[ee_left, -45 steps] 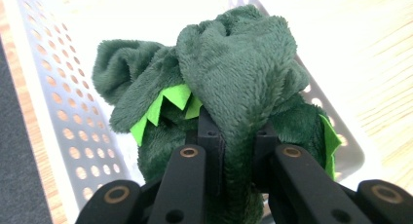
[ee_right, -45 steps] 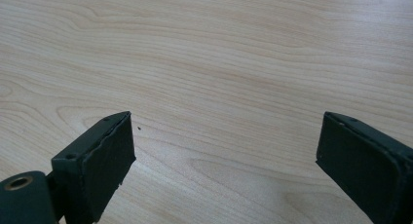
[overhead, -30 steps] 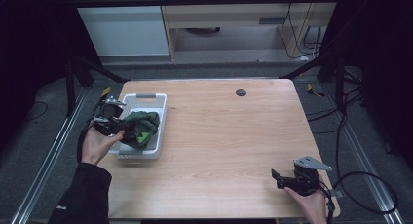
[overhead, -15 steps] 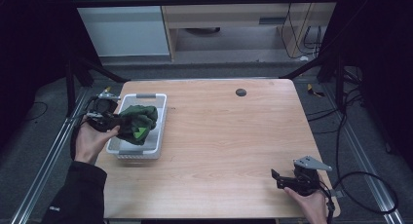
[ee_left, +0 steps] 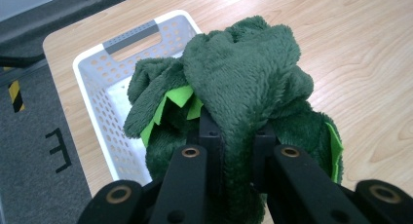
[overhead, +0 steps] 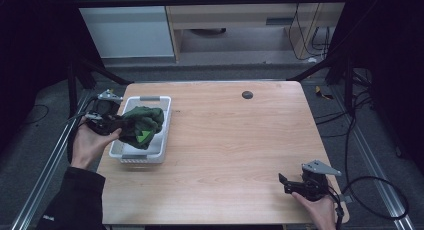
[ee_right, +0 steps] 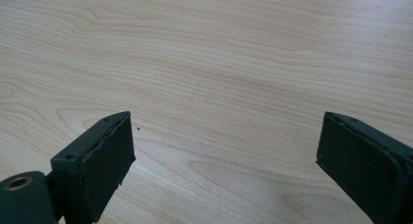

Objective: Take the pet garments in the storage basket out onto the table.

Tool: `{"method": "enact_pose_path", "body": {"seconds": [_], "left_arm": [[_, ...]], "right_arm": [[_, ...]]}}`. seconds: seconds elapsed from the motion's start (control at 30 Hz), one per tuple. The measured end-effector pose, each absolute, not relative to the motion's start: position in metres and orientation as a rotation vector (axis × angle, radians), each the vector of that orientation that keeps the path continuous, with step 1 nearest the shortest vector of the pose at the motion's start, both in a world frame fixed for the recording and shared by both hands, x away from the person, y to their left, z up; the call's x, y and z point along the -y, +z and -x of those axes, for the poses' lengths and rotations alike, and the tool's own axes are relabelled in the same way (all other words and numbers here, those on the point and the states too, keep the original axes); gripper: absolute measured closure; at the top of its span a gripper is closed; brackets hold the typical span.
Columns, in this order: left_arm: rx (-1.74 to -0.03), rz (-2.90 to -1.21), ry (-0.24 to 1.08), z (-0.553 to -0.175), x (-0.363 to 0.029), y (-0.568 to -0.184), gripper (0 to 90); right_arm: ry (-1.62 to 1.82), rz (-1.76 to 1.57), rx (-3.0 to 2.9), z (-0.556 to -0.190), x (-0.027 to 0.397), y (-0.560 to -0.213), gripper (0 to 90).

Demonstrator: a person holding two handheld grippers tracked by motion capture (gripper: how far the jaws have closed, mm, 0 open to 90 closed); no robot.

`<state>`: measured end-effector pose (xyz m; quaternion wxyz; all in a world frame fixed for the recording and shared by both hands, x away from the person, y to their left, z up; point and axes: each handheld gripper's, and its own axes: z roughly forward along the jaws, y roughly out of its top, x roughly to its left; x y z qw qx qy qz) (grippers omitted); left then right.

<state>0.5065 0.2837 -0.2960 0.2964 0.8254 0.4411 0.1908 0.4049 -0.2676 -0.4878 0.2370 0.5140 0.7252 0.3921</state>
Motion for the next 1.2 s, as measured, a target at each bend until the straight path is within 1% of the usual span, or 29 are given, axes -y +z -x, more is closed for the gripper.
{"method": "enact_pose_path", "body": {"seconds": [0.53, 1.2], "left_arm": [[-1.063, -2.248, 0.484, -0.493, -0.26, -0.281, 81.4], [-0.952, -2.298, 0.43, -0.489, -0.222, -0.284, 81.4]], "right_arm": [[1.078, -1.405, -1.985, -0.404, 0.268, -0.487, 6.7], [1.084, -1.409, -1.984, -0.404, 0.268, -0.486, 6.7]]}}
